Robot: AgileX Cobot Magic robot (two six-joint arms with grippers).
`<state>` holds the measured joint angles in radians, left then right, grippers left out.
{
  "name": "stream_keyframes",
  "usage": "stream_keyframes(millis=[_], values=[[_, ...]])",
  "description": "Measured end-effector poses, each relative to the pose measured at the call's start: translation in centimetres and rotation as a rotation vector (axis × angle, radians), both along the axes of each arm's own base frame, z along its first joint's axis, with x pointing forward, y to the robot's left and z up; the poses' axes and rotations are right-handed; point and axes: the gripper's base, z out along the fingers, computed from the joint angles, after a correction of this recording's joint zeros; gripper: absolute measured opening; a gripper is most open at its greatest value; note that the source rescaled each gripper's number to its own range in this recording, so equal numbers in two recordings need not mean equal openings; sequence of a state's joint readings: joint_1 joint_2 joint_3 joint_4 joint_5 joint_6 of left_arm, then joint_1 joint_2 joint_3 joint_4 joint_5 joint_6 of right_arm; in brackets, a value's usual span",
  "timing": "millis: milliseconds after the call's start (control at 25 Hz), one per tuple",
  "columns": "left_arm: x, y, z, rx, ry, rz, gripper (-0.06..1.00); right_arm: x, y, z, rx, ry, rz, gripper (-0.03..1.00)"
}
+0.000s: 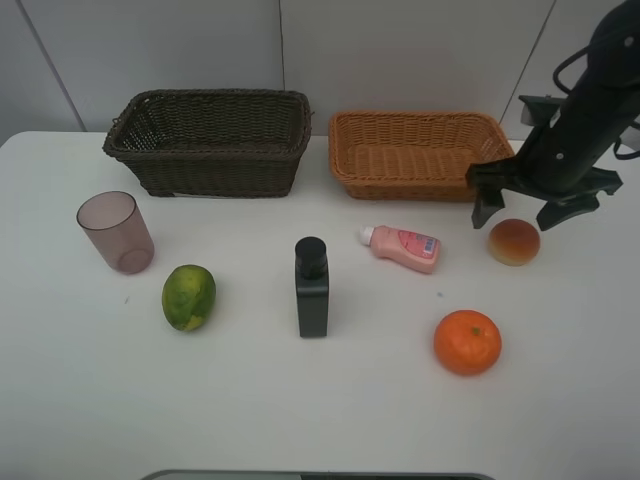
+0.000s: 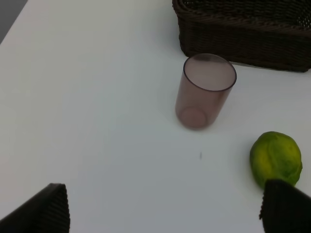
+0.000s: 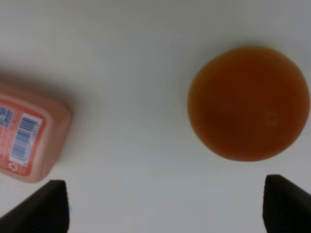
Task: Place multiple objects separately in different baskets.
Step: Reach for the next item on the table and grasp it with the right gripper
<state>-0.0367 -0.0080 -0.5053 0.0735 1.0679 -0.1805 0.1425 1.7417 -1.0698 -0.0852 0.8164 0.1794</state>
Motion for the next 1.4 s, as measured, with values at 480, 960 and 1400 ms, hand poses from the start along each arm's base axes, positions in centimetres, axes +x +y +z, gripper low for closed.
stream_keyframes(millis=[480,960,1400], values=[[0.0,0.0,0.0,0.000,0.000,0.000,1.00,1.7,-2.7,-2.5,-0.015,-0.034,-0.057,0.86],[0.0,0.0,0.0,0.000,0.000,0.000,1.00,2.7,-2.9,-6.1,-0.041,-0.012,-0.036,0.94],[0.0,0.0,0.0,0.000,0.000,0.000,1.00,3.0,-2.5,-8.1,-0.054,0.017,-0.026,0.94]])
